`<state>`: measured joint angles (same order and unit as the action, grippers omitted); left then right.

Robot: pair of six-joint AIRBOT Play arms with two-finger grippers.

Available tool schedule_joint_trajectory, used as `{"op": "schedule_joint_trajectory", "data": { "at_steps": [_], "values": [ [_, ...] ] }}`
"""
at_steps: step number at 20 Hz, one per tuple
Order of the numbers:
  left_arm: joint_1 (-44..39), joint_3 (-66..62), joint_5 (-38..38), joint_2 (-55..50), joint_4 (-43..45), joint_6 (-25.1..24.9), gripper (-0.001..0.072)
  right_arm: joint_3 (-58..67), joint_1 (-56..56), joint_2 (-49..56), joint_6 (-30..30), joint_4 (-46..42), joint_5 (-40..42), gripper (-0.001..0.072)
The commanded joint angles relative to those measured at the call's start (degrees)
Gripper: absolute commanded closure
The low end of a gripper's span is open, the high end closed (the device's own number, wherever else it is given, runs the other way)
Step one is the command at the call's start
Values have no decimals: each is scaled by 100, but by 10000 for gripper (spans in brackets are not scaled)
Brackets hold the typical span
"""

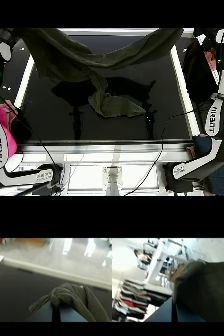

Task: Fold the clothes and pants, and hang the long-sleeved shirts on hangers.

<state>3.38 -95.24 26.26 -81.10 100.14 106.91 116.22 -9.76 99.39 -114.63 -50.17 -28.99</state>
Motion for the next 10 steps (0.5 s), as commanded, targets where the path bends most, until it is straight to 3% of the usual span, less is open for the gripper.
{"op": "schedule_joint_trajectory", "data": {
  "at_steps": [1,3,5,10],
  "values": [
    [39,-2,715,203,490,-275,667,-11,-98,-267,306,-761,-560,704],
    [94,74,1029,479,619,-278,667,-11,-219,-459,262,-1475,-1185,704],
    [214,417,1040,855,634,-280,668,-85,-424,-621,326,-1602,-1886,705],
    [350,1967,1054,2225,636,-522,667,-236,-573,-1029,1246,-1650,-3335,705]
  ]
}}
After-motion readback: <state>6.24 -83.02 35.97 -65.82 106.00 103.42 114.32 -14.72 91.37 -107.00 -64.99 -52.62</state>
